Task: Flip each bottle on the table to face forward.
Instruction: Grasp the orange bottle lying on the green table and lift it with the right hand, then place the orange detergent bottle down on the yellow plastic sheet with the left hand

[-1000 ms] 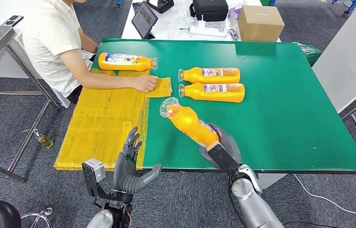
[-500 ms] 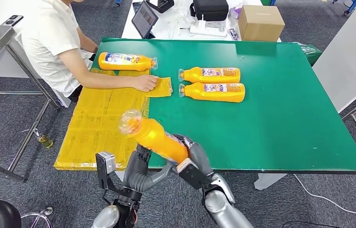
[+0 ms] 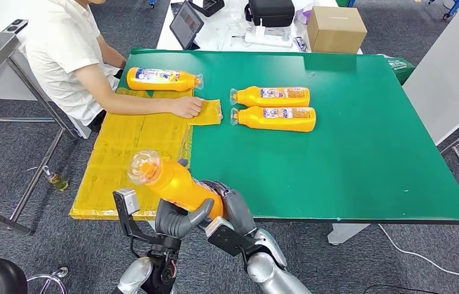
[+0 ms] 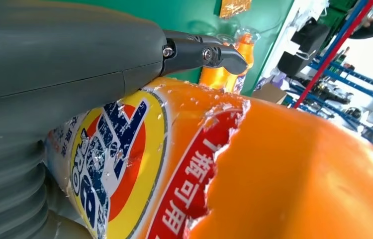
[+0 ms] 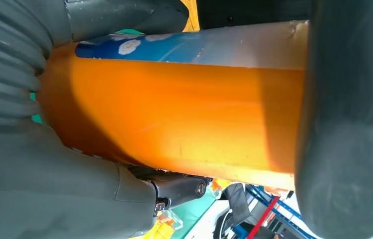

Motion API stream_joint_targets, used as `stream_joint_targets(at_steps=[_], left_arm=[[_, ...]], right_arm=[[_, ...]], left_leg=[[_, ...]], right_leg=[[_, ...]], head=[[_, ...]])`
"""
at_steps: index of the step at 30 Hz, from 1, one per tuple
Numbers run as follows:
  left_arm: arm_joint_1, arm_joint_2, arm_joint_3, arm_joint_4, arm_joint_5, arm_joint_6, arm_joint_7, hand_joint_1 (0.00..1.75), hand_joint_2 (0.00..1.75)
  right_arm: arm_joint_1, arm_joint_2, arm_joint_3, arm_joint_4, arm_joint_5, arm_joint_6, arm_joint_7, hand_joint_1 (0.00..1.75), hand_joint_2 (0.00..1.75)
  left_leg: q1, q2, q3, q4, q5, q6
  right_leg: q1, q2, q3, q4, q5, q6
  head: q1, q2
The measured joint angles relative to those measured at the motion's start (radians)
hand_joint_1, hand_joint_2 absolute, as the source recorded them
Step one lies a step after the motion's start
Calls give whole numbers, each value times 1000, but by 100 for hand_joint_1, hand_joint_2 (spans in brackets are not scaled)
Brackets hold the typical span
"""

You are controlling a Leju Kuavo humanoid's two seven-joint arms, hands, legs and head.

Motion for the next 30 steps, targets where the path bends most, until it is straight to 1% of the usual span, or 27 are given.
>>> stream_joint_targets(at_steps=[1,2,4,5,6,11,14,18,23,26,28,30], left_arm=[[0,0,3,-4,18,-4,1,45,175],[1,0,6,-8,34,-10,4,88,175],[3,1,12,-15,51,-18,6,173,175],[3,2,14,-17,53,-21,4,175,175],[4,2,17,-19,54,-24,2,175,175],[5,2,36,-26,55,-49,-9,175,175],[6,7,43,-26,56,-82,-14,175,175],[7,11,58,-29,59,-118,-19,175,175],[6,13,74,-32,75,-123,-17,175,175],[-1,19,85,-32,28,-94,-23,175,175],[-11,31,94,-29,-58,-37,-45,175,175],[-19,42,108,-22,-219,92,-113,175,175]], right_arm=[[-4,0,8,4,5,-12,4,168,175],[-9,-1,16,9,12,-27,7,137,175],[-20,-1,31,25,30,-56,9,49,175],[-25,0,38,34,39,-67,10,13,175],[-29,0,45,43,47,-78,10,0,175],[-35,8,71,76,56,-107,9,0,175],[-39,9,74,88,50,-111,1,0,175],[-41,8,74,117,47,-128,-9,0,0],[-38,10,74,146,50,-172,-38,0,0],[-26,13,71,149,50,-255,-71,0,0],[0,15,60,125,47,-322,-91,0,0],[50,24,27,39,40,-358,-98,0,0]], left_leg=[[0,0,0,0,0,0],[0,0,0,0,0,0],[0,0,0,0,0,0],[0,0,0,0,0,0],[0,0,0,0,0,0],[0,0,0,0,0,0],[0,0,0,0,0,0],[0,0,0,0,0,0],[0,0,0,0,0,0],[0,0,0,0,0,0],[0,0,-1,0,0,0],[0,0,-2,0,0,0]], right_leg=[[0,0,0,0,0,0],[0,0,0,0,0,0],[0,0,0,0,0,0],[0,0,0,0,0,0],[0,0,0,0,0,0],[0,0,-1,0,0,0],[0,0,-1,0,0,0],[0,0,-1,0,0,0],[0,0,-1,0,0,0],[0,0,-1,0,0,0],[0,0,-1,0,0,0],[0,0,-2,0,0,0]], head=[[0,0],[0,0],[0,0],[0,0],[0,0],[0,0],[0,0],[0,0],[0,0],[0,0],[0,0],[0,0]])
